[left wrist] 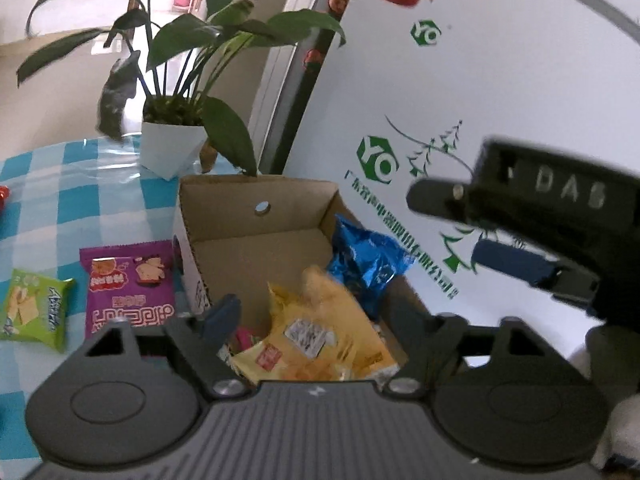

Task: Organize snacks
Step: 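Carry the waffle and bread packets to the box and release them inside, then move both tools back over the remaining packets on the table, then grasp the silver foil packet with left tool while right tool grasps green Ameria cracker packet, then carry the silver foil and green cracker packets to the box and release, then move both tools back toward the purple and red packets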

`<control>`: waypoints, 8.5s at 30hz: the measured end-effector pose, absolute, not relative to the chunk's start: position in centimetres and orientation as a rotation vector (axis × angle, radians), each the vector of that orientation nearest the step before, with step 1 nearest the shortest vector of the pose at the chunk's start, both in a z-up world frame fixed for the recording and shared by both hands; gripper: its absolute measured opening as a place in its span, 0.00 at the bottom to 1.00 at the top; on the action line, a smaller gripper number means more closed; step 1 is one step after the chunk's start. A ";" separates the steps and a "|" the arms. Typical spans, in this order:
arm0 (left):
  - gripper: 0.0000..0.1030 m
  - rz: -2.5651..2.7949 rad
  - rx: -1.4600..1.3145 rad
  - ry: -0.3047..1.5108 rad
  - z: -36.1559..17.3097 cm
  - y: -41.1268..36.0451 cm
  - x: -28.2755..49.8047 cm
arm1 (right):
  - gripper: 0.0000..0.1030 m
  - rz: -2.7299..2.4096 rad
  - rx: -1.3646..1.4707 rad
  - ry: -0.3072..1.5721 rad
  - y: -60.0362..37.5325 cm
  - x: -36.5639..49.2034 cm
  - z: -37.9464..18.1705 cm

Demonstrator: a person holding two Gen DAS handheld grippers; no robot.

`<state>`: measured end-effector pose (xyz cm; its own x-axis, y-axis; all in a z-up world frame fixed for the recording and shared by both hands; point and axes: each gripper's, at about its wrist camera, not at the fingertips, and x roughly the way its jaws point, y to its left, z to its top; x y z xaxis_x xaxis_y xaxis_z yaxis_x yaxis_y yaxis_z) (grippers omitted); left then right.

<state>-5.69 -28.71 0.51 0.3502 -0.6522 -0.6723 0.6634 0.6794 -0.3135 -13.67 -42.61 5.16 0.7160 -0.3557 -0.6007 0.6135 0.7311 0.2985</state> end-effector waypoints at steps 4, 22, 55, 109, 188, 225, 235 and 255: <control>0.83 -0.841 0.105 0.829 1.0 -29.0 -6.4 | 0.75 -0.557 0.499 0.532 -42.4 -13.5 5.4; 0.83 -0.635 0.162 0.836 2.4 -17.3 -0.8 | 0.78 -0.271 0.467 0.546 -38.7 -10.1 5.1; 0.84 -0.220 -0.052 1.028 -6.9 -3.1 11.9 | 0.86 0.247 0.032 0.835 -24.9 4.2 -4.7; 0.58 -0.129 -0.100 1.110 -7.6 -4.3 11.1 | 0.55 0.233 -0.131 0.917 -22.3 6.4 -7.4; 0.58 -0.835 -0.007 0.866 0.9 -22.5 -2.7 | 0.55 -0.306 0.132 0.684 -39.2 -5.3 5.1; 0.78 -0.738 0.172 0.845 1.8 -19.8 -1.2 | 0.81 -0.217 0.170 0.625 -37.3 -4.2 5.7; 0.78 -0.586 0.108 0.851 1.5 -13.4 3.3 | 0.81 -0.144 0.146 0.637 -34.8 -2.6 5.0; 0.78 -0.315 -0.067 0.878 -3.9 -8.5 14.4 | 0.81 -0.087 0.202 0.833 -28.8 0.8 -0.3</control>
